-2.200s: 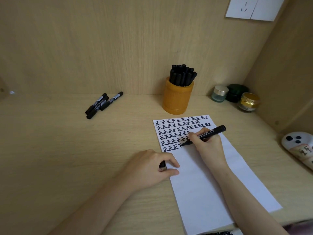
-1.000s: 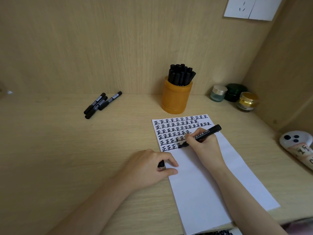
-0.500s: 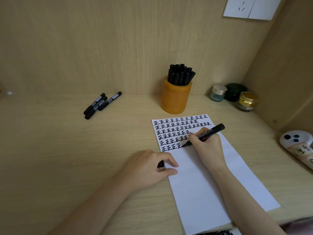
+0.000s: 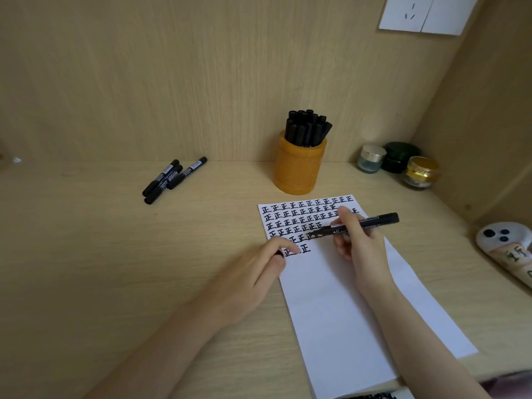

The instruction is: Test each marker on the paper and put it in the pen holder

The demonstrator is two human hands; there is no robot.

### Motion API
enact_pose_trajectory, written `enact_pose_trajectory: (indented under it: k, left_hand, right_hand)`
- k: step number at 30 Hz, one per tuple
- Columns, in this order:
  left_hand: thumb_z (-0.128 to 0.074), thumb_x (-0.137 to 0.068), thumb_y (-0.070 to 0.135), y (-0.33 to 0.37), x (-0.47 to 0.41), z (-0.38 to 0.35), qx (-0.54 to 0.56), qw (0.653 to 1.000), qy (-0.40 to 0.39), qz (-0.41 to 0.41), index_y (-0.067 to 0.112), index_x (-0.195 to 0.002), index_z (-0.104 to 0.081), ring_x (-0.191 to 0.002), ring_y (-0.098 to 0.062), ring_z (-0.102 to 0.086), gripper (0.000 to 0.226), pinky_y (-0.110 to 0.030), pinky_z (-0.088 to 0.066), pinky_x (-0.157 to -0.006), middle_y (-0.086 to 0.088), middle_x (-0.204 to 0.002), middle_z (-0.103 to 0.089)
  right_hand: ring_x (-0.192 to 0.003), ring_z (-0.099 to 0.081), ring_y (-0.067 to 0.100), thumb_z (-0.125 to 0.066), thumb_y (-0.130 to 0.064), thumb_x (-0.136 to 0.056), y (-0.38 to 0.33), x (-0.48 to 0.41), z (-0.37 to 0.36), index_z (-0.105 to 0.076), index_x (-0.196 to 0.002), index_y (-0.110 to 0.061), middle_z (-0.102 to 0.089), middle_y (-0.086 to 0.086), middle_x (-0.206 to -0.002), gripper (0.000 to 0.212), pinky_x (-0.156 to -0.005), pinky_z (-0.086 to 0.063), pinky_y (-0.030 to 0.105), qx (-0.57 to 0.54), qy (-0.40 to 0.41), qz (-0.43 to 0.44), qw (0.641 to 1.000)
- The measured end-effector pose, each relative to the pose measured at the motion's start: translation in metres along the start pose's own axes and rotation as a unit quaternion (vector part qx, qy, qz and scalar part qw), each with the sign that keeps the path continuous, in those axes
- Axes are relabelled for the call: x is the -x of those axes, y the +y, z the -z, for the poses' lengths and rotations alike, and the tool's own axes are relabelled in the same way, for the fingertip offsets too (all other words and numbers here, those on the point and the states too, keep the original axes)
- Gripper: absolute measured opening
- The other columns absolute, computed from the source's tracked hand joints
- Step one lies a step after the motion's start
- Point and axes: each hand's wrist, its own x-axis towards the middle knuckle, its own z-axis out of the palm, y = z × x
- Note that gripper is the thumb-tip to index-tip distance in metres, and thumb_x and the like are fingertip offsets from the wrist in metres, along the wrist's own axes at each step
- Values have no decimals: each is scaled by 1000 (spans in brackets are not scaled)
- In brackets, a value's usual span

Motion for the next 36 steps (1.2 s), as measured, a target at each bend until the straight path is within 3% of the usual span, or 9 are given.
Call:
enact_pose_trajectory:
  k: [3, 6, 9, 11, 13, 18, 28, 31, 36]
  left_hand:
    - [-32, -98, 35, 0, -2, -2, 34, 999, -7, 9, 36, -121, -41, -83, -13, -55, 24, -33, -46, -84, 14, -90, -56]
    - [-53, -94, 12, 5, -6, -1, 108, 994, 25, 18, 24, -114, -44, -76, -6, -56, 25, -18, -41, -76, 7, -89, -66]
    - [-70, -82, 13, 7, -8, 0, 160, 984, 73, 35, 19, -100, -50, -79, -37, -57, 27, -42, -44, -78, 6, -88, -73]
    - [-75, -77, 15, 7, -8, 1, 171, 979, 95, 48, 19, -94, -53, -80, -43, -57, 28, -45, -44, -75, 8, -88, -74]
    - [-77, -75, 16, 7, -9, 0, 168, 979, 106, 55, 20, -90, -55, -83, -40, -60, 27, -44, -45, -75, 8, -87, -75]
    - [-78, -72, 17, 8, -10, 0, 156, 977, 130, 64, 23, -86, -61, -84, -11, -67, 23, -30, -49, -81, 10, -88, -73]
    - [-78, -73, 13, 7, -10, -1, 144, 979, 134, 53, 22, -83, -61, -79, -3, -65, 22, -26, -47, -75, 12, -87, -73]
    - [-77, -74, 13, 6, -10, -1, 138, 979, 140, 47, 20, -83, -61, -73, -5, -63, 19, -29, -46, -72, 12, -86, -73]
    - [-72, -79, 7, 5, -10, 0, 168, 972, 158, 41, 8, -86, -60, -62, -7, -58, 14, -24, -48, -66, 6, -79, -73]
  right_hand:
    - [-46, -37, 12, -58, -22, -94, -5, 2, -2, -50, -65, -17, -42, -4, -47, 30, -42, -30, 15, -53, -13, -11, 998]
    - [-45, -38, 12, -63, -24, -89, -9, 4, -1, -45, -62, -20, -44, 0, -50, 33, -42, -32, 14, -107, -41, -7, 993]
    - [-41, -32, 10, -67, -30, -80, -12, 5, 0, -46, -56, -22, -37, -3, -47, 33, -41, -26, 15, -133, -68, -6, 989]
    - [-41, -28, 10, -68, -28, -76, -12, 6, 0, -41, -57, -22, -32, -4, -47, 34, -42, -22, 17, -146, -77, -13, 986]
    - [-42, -27, 10, -69, -27, -74, -12, 7, -1, -39, -59, -21, -31, -4, -47, 34, -43, -21, 18, -134, -87, -13, 987]
    - [-42, -27, 11, -68, -23, -77, -10, 9, -3, -45, -52, -23, -31, -3, -45, 34, -45, -20, 21, -100, -109, 11, 989]
    - [-46, -37, 13, -78, -20, -76, -5, 14, -7, -57, -64, -15, -43, 5, -50, 25, -45, -32, 18, -13, -176, 58, 983]
    - [-47, -48, 10, -72, -23, -81, -4, 16, -8, -64, -74, -11, -55, 3, -55, 16, -47, -37, 15, -9, -220, 54, 974]
    - [-49, -51, 9, -69, -27, -84, -4, 16, -8, -68, -86, -5, -60, 2, -59, 22, -46, -34, 14, -4, -230, 49, 972]
